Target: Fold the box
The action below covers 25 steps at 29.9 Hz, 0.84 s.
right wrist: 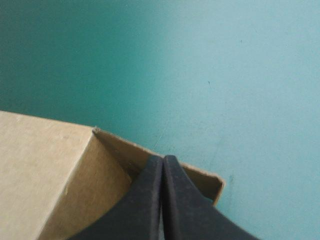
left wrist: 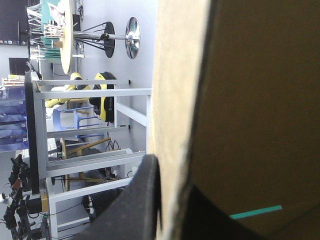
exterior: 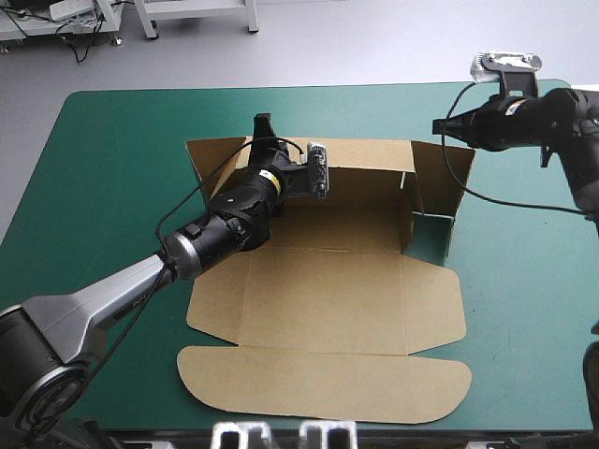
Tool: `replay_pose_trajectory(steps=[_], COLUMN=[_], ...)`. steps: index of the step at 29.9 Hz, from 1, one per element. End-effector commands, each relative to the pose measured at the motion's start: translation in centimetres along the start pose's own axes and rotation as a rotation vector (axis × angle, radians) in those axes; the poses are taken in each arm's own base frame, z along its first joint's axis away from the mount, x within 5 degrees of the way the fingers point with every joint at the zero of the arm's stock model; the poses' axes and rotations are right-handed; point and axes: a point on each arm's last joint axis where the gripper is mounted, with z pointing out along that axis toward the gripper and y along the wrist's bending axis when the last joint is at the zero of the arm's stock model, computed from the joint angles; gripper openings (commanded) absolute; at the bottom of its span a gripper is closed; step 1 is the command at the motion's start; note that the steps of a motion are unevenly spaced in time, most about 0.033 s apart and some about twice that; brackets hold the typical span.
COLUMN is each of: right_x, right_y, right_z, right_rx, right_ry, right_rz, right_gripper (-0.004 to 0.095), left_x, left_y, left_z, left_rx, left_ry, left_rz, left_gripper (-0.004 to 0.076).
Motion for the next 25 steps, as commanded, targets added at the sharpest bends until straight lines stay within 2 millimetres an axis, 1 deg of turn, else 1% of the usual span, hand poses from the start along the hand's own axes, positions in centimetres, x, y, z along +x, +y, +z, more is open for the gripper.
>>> replay_pose_trajectory(steps=[1,2,4,9,13,17,20,25], right_x=[-2.0,-2.2,-2.4,-1.5,-1.1,-0.3,-0.3,-0.2], right_y=[0.2,0.1,-0.1,-0.5,-0.4,-0.3,0.0,0.9], right_z=[0.1,0.9,1.8,4.5,4.6,4.5,3.9,3.1], right_rx=[-0.015,-0.015,-0.017,-0.020,-0.031,-0.051,-0.069,-0.156], right_ry=[-0.072,-0.057,-0.040,0.067,0.108,0.196,0.191,0.169], right_rz=[-0.010,-0.009,-0.006,0.004,-0.003,-0.043,-0.047,-0.053], right_gripper=[-0.0020,-0.0020,-0.0020,-0.0020,-0.0020,-0.0020,-0.0020,-0.0020], left_x=[0.0,0.0,0.1,0.1,0.1,0.1,0.2,0.1], left_y=[1.1,1.1,1.1,1.1,1.1,1.1,1.1,0.9], left_z=[-1.2,-1.2,-1.2,-1.2,-1.2,-1.2,-1.2,-0.9], left_rx=[-0.026,-0.026,-0.026,-0.026,-0.026,-0.026,-0.026,-0.018], left_ry=[-0.009,-0.007,-0.005,-0.005,-0.001,0.001,0.005,0.009], left_rz=[-0.055,-0.059,-0.059,-0.059,-0.071,-0.106,-0.112,-0.109], left_gripper=[-0.0010,-0.0010,-0.0010,-0.0010,-0.0010,-0.0010,-0.0010,-0.0010])
